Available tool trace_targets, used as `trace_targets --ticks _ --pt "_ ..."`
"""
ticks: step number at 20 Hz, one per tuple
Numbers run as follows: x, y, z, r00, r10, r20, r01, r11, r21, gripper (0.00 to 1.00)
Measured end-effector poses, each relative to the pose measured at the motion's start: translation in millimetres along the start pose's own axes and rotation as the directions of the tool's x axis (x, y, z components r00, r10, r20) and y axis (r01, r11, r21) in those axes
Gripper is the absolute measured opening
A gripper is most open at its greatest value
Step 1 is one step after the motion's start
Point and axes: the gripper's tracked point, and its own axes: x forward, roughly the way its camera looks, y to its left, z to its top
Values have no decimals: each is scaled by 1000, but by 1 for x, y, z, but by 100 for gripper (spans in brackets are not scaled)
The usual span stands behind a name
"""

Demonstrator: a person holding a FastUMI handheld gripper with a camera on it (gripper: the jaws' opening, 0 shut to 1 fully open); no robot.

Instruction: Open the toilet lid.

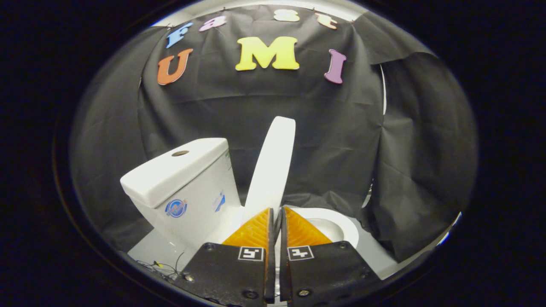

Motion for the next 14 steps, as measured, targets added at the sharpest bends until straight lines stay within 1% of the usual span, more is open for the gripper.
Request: trace_targets --ticks 2,7,14 --pt "-2 10 4 1000 0 5 0 1000 -24 8" --pt "0 41 10 999 29 20 -27 996 -84 9" --pt "3 75 8 997 64 30 -58 984 -168 10"
